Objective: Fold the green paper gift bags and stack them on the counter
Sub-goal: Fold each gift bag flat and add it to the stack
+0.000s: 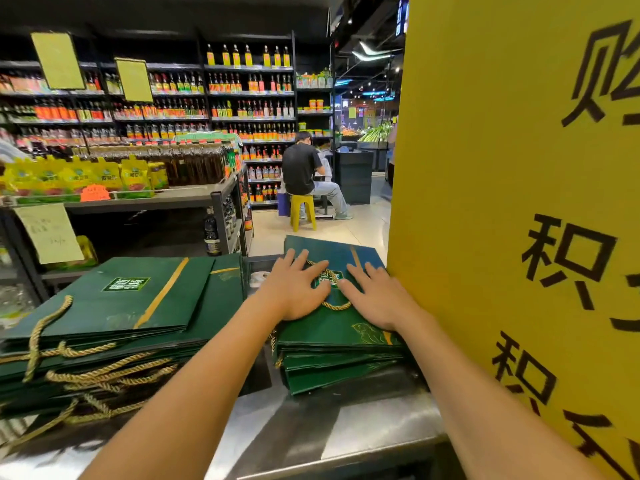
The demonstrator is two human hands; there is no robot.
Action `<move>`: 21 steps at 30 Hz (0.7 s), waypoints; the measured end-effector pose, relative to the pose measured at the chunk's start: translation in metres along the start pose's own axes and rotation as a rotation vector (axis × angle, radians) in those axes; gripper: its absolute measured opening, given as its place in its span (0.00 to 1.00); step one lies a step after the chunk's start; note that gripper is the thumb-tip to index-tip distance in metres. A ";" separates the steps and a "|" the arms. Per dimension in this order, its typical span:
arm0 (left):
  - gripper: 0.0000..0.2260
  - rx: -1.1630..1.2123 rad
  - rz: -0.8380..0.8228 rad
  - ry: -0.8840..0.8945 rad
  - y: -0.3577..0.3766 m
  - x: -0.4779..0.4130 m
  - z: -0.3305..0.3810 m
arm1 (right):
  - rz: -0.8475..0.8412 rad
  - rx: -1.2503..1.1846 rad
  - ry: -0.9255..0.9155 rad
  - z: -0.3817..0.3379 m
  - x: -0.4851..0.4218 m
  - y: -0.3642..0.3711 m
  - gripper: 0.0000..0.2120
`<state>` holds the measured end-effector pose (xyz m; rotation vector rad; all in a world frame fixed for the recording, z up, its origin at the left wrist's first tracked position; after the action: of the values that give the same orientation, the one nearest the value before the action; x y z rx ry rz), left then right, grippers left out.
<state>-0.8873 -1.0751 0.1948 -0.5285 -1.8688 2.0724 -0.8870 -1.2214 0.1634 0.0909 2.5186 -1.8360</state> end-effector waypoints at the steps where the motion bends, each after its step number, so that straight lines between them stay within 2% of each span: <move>1: 0.26 -0.006 0.005 -0.001 0.002 0.000 -0.001 | -0.004 0.009 0.007 0.000 0.000 0.002 0.34; 9: 0.27 0.058 -0.014 -0.001 0.017 -0.002 -0.004 | -0.055 0.047 0.022 0.003 -0.001 0.015 0.33; 14: 0.26 0.100 0.064 0.013 0.008 0.003 -0.002 | -0.030 0.033 0.016 0.001 0.001 0.009 0.34; 18: 0.23 0.224 0.203 0.012 -0.017 0.017 -0.004 | 0.192 0.030 -0.035 -0.012 0.018 -0.027 0.32; 21: 0.18 0.292 0.302 0.003 -0.048 0.035 -0.008 | 0.339 0.029 -0.075 -0.030 0.035 -0.058 0.25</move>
<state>-0.9152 -1.0467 0.2398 -0.7743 -1.5198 2.4791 -0.9246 -1.2091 0.2261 0.4128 2.2579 -1.7054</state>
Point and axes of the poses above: each hand's wrist, its own x-axis away from the middle knuckle, its own y-axis out of the palm, z = x × y, the point moved 10 cm from there along -x, towards the middle knuckle, and after that the axes turned 7 degrees about y, right-handed, at the moved point
